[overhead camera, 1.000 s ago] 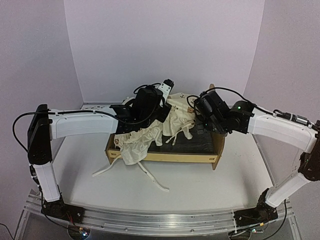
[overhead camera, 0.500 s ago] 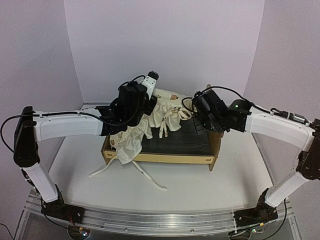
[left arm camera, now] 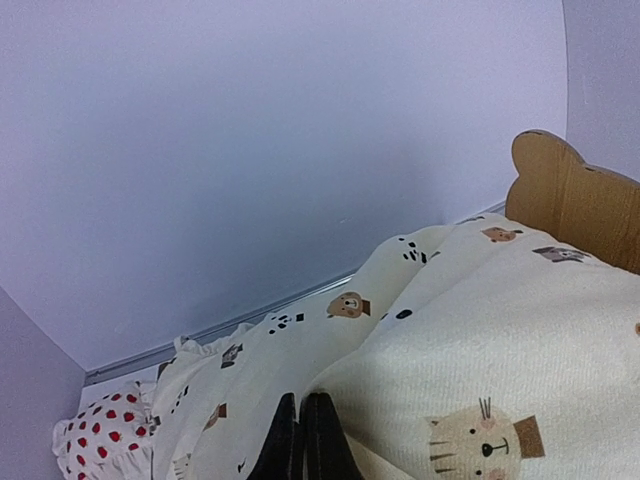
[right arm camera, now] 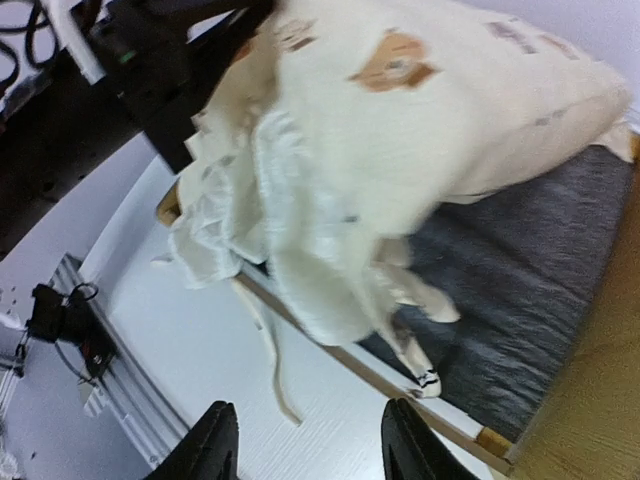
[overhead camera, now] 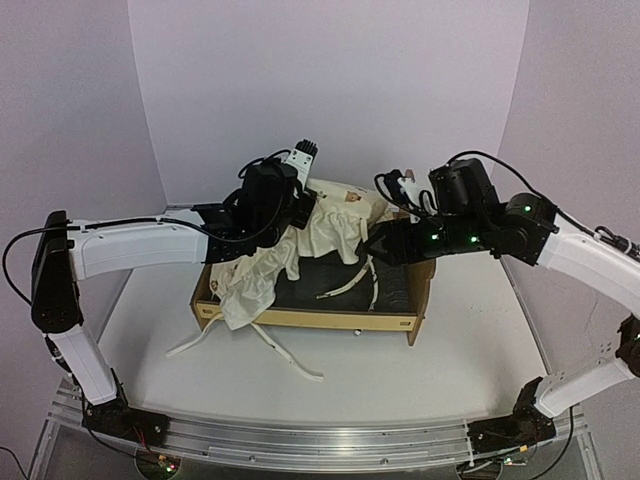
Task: Set up the pet bed
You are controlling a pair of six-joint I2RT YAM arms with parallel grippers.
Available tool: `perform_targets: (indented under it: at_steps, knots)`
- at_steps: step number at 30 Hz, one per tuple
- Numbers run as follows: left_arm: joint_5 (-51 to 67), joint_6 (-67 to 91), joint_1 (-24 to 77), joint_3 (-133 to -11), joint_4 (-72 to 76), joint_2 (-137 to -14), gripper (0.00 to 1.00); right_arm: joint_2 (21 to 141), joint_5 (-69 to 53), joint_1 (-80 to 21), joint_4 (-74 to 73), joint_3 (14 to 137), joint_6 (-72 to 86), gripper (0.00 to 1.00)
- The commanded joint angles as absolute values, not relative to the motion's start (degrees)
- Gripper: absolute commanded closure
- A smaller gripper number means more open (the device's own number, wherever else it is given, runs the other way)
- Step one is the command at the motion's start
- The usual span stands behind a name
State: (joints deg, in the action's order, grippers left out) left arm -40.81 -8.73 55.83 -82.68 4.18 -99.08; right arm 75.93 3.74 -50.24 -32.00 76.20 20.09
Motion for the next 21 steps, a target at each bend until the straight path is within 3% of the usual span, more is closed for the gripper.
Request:
perform_targets:
  at_steps: [1, 21]
  knots:
    - [-39.2, -4.4, 55.5, -86.5, 2.5, -99.7, 1.00, 80.1, -9.2, -50.4, -27.3, 76.4, 26.1, 0.46]
    - [-39.5, -5.2, 55.5, -90.1, -0.6, -101.0, 1.00, 82.9, 6.1, -50.5, -28.5, 67.4, 19.0, 0.38]
